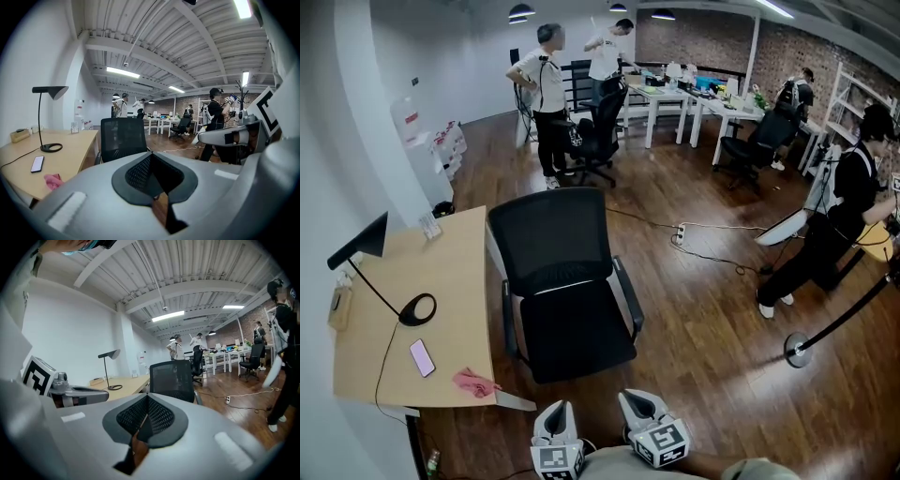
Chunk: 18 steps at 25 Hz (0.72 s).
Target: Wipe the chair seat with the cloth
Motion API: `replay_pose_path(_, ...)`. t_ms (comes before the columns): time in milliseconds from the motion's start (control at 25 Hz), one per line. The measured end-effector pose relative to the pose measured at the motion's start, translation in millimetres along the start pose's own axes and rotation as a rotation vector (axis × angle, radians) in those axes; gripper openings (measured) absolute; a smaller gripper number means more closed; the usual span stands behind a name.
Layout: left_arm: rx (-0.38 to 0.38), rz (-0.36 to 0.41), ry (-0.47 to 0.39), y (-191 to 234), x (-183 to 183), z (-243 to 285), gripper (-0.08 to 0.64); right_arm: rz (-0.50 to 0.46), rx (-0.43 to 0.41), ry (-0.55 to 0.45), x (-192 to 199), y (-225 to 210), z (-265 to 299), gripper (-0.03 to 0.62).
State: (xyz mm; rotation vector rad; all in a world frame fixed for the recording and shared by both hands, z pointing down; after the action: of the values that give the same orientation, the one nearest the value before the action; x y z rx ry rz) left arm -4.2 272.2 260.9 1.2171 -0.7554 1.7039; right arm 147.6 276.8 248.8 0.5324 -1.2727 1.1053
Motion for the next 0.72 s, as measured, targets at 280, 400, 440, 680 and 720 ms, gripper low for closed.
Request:
replay_pose_path(280, -0.007, 0.016, 0.01, -4.5, 2.1, -0.2, 0.006, 0.008, -0.019, 0.008, 3.3, 0.4, -0.8, 0.0)
replay_pose_path(400, -0.01, 0.023, 0.011, -7.0, 1.8, -1.6, 0.006, 0.007, -0.03, 0.004, 2.8, 1.4, -2.0, 0.0)
replay_pose_path(440, -0.012, 0.024, 0.01, -7.6, 1.4, -2.1, 0.006, 0.005, -0.034, 0.0, 2.1, 1.8, -2.4, 0.0)
replay_pose_path(680, -0.03, 0.026, -0.005, -8.6, -2.1, -3.8, 0.006, -0.01, -0.048, -0.011, -3.5, 1.4, -2.3, 0.0)
replay_pose_path(720, -0.033, 0.026, -0.007, -7.9, -2.4, -4.3, 0.006, -0.011, -0.05, -0.013, -4.0, 1.9, -2.1, 0.0)
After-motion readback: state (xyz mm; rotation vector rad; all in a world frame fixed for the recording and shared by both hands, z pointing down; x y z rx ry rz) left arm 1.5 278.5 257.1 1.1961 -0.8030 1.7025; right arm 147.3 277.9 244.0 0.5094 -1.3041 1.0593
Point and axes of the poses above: the fingertips, and each gripper's own axes: z forward along the fingers, y to its left, x out of its underside, the point moved 3 cm from there along -z, backward along the fingers, and after that the axes turned 4 degrees about z, right-handed, at the moved point
